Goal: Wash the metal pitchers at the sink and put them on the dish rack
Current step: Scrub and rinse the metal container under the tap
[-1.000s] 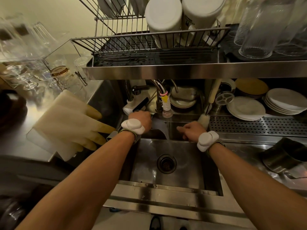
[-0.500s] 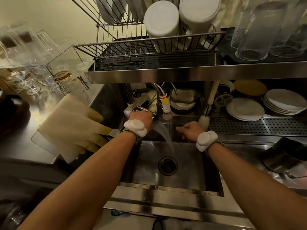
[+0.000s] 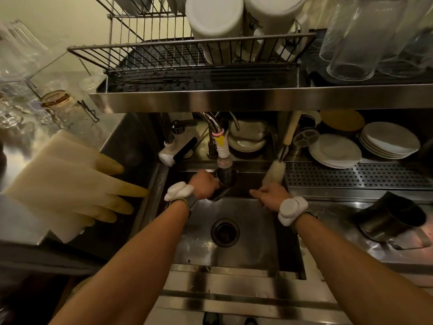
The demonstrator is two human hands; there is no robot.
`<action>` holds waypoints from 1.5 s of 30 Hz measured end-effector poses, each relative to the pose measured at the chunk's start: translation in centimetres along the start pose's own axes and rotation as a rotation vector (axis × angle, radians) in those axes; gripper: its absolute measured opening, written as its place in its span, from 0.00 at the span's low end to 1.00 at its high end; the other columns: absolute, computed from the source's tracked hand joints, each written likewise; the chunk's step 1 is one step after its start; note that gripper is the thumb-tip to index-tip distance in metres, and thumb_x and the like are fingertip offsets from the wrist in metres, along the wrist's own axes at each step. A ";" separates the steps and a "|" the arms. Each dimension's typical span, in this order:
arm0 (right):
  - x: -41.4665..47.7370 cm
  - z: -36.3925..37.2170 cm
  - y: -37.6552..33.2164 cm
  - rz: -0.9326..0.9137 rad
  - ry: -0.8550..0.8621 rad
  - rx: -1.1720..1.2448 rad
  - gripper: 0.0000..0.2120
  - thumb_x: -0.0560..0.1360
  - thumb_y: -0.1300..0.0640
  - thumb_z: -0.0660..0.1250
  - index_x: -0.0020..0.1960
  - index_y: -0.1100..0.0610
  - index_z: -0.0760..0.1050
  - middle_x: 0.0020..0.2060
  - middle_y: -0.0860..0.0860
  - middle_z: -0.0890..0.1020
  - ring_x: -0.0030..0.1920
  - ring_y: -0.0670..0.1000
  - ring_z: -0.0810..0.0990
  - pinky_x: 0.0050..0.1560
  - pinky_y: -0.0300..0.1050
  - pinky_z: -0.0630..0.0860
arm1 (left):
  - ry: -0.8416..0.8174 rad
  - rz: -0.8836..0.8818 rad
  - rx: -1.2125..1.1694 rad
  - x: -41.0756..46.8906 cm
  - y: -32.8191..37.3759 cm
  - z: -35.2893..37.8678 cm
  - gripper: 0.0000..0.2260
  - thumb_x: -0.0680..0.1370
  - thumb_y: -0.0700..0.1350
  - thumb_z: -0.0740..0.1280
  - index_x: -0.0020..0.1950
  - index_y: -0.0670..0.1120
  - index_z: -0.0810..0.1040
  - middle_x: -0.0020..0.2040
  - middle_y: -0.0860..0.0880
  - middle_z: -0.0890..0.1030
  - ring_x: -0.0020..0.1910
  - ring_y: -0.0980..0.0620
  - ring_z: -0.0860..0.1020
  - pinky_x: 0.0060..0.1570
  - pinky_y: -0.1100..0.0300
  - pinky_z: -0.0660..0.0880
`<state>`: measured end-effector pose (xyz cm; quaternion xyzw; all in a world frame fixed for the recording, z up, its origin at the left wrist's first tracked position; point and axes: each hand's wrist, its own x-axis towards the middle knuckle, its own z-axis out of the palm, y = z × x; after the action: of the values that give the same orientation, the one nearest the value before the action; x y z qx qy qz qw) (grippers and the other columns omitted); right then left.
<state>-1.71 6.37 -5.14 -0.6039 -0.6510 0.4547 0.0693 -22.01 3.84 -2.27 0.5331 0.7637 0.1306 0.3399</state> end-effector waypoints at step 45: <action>5.6 5.3 -3.3 -0.113 0.060 0.106 0.43 0.59 0.57 0.81 0.67 0.58 0.61 0.59 0.51 0.76 0.58 0.51 0.75 0.54 0.41 0.70 | 0.138 -0.167 -0.169 3.6 -5.4 -0.7 0.20 0.80 0.55 0.59 0.51 0.41 0.82 0.52 0.41 0.82 0.54 0.41 0.79 0.54 0.54 0.72</action>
<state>-8.97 8.95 -8.53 -0.5749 -0.6568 0.4656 0.1461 -27.13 5.07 -6.17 0.4270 0.8133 0.2021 0.3398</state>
